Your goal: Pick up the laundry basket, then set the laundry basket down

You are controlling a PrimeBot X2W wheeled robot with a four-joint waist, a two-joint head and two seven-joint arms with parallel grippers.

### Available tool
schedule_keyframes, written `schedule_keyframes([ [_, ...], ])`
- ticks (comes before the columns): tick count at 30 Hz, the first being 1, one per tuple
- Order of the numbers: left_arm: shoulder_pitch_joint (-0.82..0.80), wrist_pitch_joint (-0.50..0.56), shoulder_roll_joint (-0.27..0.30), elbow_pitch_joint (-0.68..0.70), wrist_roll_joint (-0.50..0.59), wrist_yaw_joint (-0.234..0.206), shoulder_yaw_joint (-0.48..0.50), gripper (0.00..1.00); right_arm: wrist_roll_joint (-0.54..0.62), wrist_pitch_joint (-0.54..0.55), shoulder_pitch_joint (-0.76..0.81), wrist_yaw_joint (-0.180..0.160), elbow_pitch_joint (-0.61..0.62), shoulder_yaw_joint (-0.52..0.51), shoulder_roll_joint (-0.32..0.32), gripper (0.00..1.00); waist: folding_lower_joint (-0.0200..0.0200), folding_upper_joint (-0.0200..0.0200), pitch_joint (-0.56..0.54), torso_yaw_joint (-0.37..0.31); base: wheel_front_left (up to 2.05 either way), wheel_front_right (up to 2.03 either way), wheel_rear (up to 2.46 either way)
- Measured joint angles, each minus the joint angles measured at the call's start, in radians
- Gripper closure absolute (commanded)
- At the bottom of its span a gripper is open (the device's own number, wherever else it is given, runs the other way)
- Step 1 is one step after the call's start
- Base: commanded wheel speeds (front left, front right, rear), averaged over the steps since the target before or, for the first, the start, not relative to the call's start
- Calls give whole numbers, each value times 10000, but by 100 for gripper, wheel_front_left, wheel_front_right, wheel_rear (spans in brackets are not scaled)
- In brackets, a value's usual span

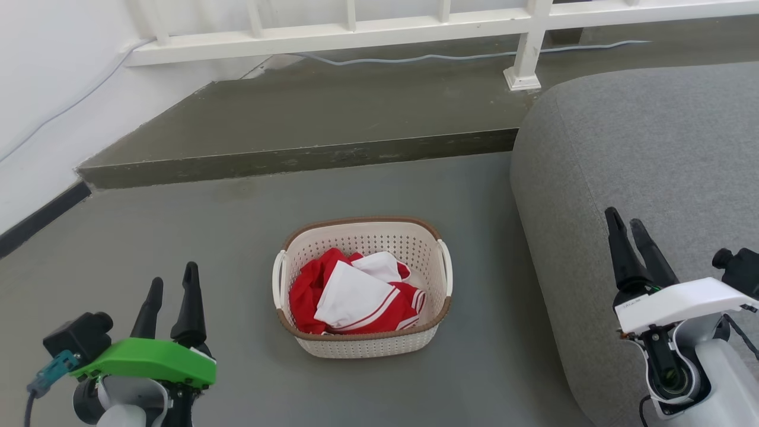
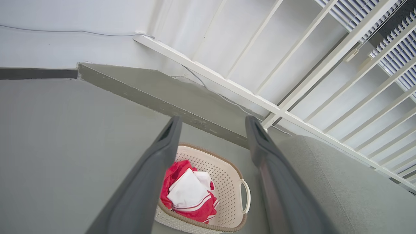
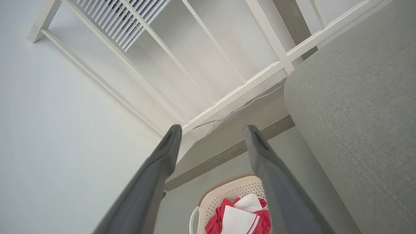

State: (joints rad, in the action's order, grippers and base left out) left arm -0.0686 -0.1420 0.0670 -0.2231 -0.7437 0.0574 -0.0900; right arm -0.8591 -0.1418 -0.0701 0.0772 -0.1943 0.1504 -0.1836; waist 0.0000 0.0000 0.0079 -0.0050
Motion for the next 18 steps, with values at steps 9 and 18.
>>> schedule_keyframes([
  [9,-122,-286,-27,8,1168,-151,-138,0,1183,-253,-39,-86,171,161,17,0,0,0,22,-20,0,0,0],
  [18,-200,-558,-113,61,2242,-224,-213,0,2288,-564,-43,-102,299,286,25,0,0,0,41,-20,0,0,0],
])
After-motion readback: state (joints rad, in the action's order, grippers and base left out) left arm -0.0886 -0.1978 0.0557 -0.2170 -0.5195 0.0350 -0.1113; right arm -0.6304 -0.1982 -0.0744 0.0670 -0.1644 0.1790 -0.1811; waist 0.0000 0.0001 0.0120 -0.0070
